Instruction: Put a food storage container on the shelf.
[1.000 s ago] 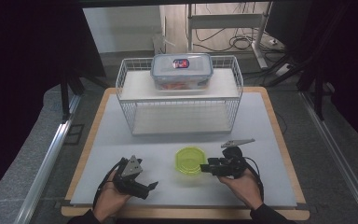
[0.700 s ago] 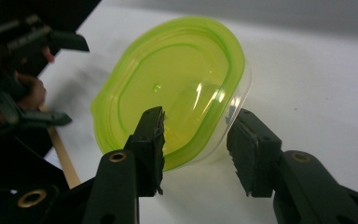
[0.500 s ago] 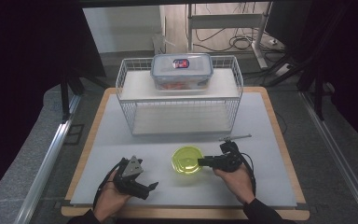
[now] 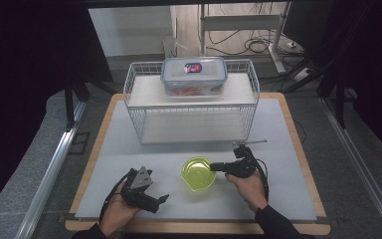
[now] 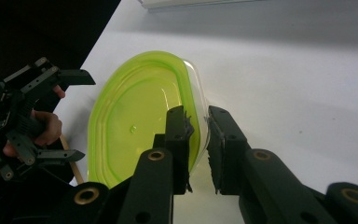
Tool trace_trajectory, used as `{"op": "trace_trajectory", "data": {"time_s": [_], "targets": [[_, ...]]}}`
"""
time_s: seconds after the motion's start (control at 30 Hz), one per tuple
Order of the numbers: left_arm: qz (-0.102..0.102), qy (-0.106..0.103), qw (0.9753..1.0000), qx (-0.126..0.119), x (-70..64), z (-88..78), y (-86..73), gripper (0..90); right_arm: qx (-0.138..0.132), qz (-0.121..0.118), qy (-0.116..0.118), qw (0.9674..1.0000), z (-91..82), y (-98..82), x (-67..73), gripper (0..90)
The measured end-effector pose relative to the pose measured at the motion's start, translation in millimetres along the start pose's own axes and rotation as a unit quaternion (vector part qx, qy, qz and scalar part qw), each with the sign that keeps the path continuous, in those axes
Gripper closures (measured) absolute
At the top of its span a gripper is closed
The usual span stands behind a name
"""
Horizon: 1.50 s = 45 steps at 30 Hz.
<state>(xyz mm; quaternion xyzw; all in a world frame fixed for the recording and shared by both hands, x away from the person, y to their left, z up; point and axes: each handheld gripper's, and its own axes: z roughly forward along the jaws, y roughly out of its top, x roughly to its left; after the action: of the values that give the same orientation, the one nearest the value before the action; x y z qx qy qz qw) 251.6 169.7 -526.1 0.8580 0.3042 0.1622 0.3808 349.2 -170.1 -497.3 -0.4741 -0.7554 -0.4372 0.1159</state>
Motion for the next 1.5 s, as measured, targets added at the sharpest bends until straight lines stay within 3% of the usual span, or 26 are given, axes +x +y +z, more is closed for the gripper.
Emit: {"op": "trace_trajectory", "data": {"time_s": [0.37, 0.5, 0.7, 0.83, 0.9, 1.1, 1.2, 1.5], "targets": [[0.001, -0.001, 1.0000, 0.000, -0.1, 0.0, 0.0, 0.7, -0.003, 0.009, 0.017, 0.9998, 0.5, 2.2, 4.3, 80.3], [0.002, -0.002, 1.0000, 0.001, -0.4, 0.4, 0.1, 0.7, 0.010, -0.009, -0.004, 0.9999, 1.8, 4.3, 1.0, 77.0], [0.004, -0.003, 1.0000, 0.002, -0.7, 1.2, -0.1, 0.8, 0.007, -0.039, -0.039, 0.9984, 6.1, 6.9, 2.4, 55.9], [0.004, -0.003, 1.0000, 0.003, -0.7, 1.2, -0.3, 0.8, 0.008, -0.055, -0.053, 0.9970, 8.2, 10.7, 4.5, 56.0], [0.004, -0.004, 1.0000, 0.002, -0.7, 1.1, -0.3, 0.9, 0.008, -0.059, -0.058, 0.9965, 10.3, 12.9, 5.0, 57.0], [0.005, -0.005, 1.0000, 0.003, -1.2, 1.6, -0.3, 0.9, 0.013, -0.056, -0.043, 0.9974, 15.2, 18.0, 5.0, 65.7], [0.006, -0.005, 1.0000, 0.003, -1.2, 1.5, -0.3, 1.0, 0.016, -0.046, -0.024, 0.9985, 15.7, 18.6, 4.7, 77.2], [0.007, -0.005, 1.0000, 0.003, -2.2, 1.5, 0.0, 1.1, 0.015, -0.037, -0.021, 0.9990, 12.9, 15.1, 6.5, 79.4]]}}
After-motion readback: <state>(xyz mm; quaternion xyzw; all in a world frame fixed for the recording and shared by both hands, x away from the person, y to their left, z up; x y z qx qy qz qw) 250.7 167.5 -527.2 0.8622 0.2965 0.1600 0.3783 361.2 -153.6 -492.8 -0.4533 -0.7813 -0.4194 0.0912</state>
